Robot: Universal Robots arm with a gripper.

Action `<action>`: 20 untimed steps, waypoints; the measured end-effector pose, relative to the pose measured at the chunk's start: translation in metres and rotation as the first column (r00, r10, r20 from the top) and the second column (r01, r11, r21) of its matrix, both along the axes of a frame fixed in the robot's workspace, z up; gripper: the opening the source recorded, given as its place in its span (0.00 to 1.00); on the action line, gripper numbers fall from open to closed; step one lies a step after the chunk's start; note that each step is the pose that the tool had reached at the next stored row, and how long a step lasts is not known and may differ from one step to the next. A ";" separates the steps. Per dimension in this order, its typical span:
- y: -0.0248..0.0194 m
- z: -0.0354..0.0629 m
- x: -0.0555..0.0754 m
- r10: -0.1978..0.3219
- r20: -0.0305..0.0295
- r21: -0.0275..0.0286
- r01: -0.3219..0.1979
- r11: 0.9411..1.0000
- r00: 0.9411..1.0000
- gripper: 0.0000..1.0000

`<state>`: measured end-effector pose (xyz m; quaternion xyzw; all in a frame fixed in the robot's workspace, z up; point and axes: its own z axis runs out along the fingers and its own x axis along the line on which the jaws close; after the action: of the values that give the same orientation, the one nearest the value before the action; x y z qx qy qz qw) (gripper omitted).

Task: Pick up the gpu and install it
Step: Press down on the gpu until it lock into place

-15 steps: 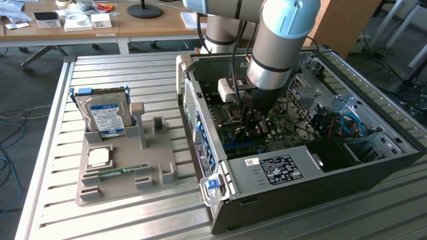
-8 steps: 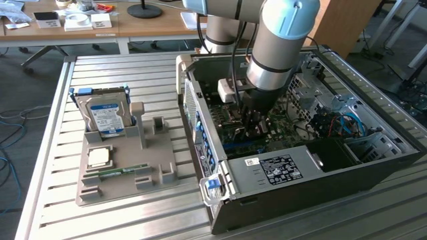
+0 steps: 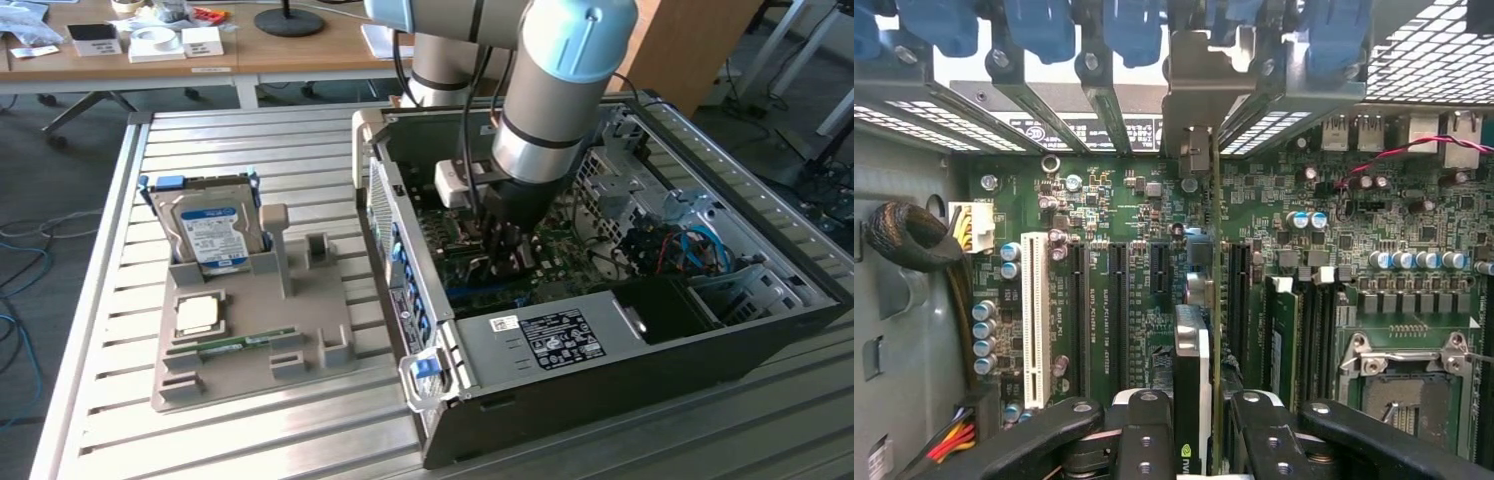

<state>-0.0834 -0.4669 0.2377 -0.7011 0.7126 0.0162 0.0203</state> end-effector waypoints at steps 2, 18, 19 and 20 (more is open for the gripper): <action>0.0000 -0.0009 0.000 0.000 0.000 0.000 0.000 1.000 1.000 0.27; 0.0012 -0.0015 0.000 0.000 0.000 0.000 0.000 1.000 1.000 0.27; 0.0013 -0.0015 0.000 0.000 0.000 0.000 0.000 1.000 1.000 0.27; 0.0013 -0.0015 0.000 0.000 0.000 0.000 0.000 1.000 1.000 0.27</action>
<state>-0.0838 -0.4656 0.2362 -0.7010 0.7127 0.0162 0.0203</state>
